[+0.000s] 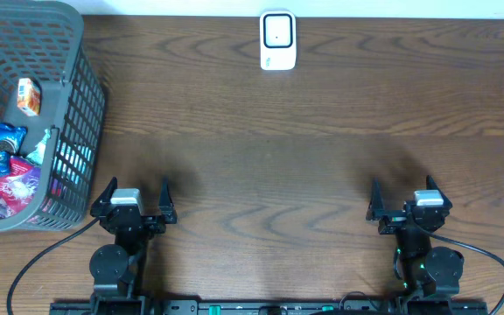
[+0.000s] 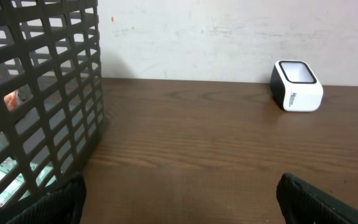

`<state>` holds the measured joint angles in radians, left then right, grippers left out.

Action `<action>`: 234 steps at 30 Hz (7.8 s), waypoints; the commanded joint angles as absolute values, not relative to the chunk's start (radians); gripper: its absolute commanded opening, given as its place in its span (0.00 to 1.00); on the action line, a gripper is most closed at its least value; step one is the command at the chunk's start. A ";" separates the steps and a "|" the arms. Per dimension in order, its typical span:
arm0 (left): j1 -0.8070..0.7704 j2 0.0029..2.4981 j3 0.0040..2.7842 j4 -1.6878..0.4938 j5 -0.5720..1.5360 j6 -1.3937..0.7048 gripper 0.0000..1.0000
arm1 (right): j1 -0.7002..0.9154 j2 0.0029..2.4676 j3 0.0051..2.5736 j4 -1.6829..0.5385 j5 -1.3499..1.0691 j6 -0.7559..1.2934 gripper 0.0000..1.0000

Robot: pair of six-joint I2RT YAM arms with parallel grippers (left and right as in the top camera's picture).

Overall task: Scan the item barcode
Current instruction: 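Move the left gripper toward the grey basket, then reach into the basket and grasp the pink-purple pad pack with left gripper, then lift the pad pack out and place it on the table near the scanner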

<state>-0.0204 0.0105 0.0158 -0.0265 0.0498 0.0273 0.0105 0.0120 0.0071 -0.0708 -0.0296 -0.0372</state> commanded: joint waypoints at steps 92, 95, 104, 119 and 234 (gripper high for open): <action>0.394 1.645 2.190 -1.024 -0.195 -0.387 0.98 | 0.013 0.009 0.006 -0.075 -0.028 -0.039 0.99; 0.525 1.688 2.190 -1.142 -0.225 -0.537 0.98 | 0.013 0.009 0.006 -0.075 -0.028 -0.039 0.99; 0.583 1.838 2.104 -1.320 -0.271 -0.537 0.97 | 0.013 0.009 0.006 -0.075 -0.028 -0.039 0.99; 0.576 1.983 1.844 -1.347 -0.356 -0.627 0.93 | 0.013 0.009 0.006 -0.075 -0.028 -0.039 0.99; -0.593 1.747 1.573 -0.535 -0.012 -0.398 0.07 | 0.013 0.009 0.006 -0.075 -0.028 -0.039 0.99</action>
<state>-0.5606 1.6562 1.5635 -0.5877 0.0189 -0.4126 0.0105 0.0128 0.0071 -0.0708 -0.0292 -0.0372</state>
